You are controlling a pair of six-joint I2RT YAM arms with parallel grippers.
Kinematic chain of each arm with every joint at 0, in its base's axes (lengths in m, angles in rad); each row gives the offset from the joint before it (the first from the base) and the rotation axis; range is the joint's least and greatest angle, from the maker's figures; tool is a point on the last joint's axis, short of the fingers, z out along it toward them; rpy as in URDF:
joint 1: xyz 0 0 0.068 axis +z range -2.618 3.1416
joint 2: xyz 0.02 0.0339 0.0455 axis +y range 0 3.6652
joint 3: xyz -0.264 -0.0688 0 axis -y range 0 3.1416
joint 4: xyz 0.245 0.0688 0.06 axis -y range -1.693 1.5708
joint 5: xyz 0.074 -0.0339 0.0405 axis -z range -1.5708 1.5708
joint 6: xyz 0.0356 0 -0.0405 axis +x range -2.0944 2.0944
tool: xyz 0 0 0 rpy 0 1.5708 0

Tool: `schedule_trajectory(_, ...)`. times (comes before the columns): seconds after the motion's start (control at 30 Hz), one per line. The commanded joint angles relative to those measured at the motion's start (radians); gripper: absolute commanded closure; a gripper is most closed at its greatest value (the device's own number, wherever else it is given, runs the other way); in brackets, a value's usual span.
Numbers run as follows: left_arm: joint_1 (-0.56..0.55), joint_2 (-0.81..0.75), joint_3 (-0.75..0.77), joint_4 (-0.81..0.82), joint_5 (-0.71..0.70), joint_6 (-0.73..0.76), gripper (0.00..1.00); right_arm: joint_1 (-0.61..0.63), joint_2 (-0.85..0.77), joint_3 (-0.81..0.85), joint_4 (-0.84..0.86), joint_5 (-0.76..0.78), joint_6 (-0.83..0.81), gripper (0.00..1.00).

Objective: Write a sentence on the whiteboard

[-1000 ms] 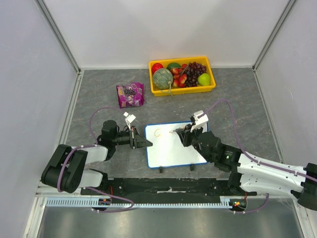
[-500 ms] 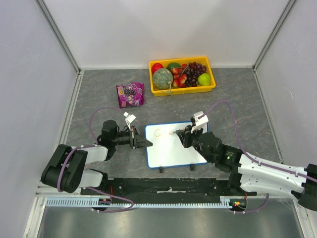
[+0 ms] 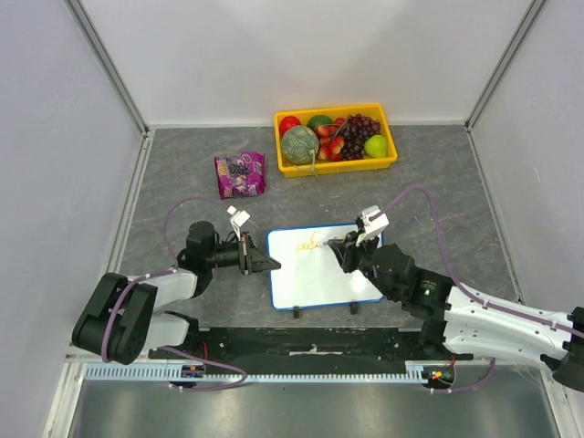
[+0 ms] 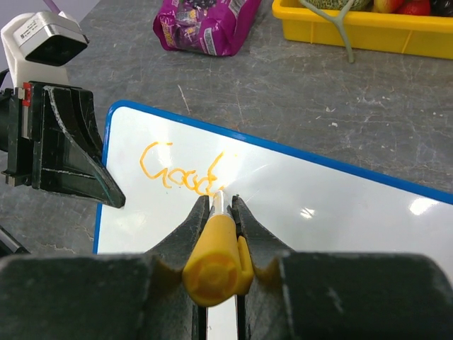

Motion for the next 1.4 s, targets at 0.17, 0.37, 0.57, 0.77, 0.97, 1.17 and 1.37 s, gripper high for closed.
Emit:
schedule_trajectory(0.17,0.005,-0.059,0.003,-0.101,-0.161,0.066,0.98,-0.124,0.001,0.035,0.126,-0.286,-0.057,1.0)
schedule_trajectory(0.37,0.042,-0.1,-0.005,-0.164,-0.25,0.066,0.98,-0.279,0.008,0.011,0.235,-0.579,-0.033,1.0)
schedule_trajectory(0.57,0.068,-0.145,-0.013,-0.223,-0.362,0.053,0.98,-0.413,0.002,0.023,0.278,-0.809,-0.026,1.0)
schedule_trajectory(0.77,0.09,-0.185,-0.033,-0.25,-0.381,0.034,0.98,-0.612,0.021,0.0,0.313,-0.983,0.026,1.0)
schedule_trajectory(0.97,0.093,-0.145,-0.028,-0.23,-0.356,0.034,0.98,-0.628,-0.039,0.014,0.152,-0.817,-0.075,1.0)
schedule_trajectory(1.17,0.093,-0.041,0.001,-0.196,-0.318,0.03,0.98,-0.586,-0.047,-0.008,0.16,-0.687,-0.115,1.0)
schedule_trajectory(1.37,0.093,-0.016,0.006,-0.193,-0.317,0.028,0.98,-0.427,0.001,-0.002,0.194,-0.509,-0.167,1.0)
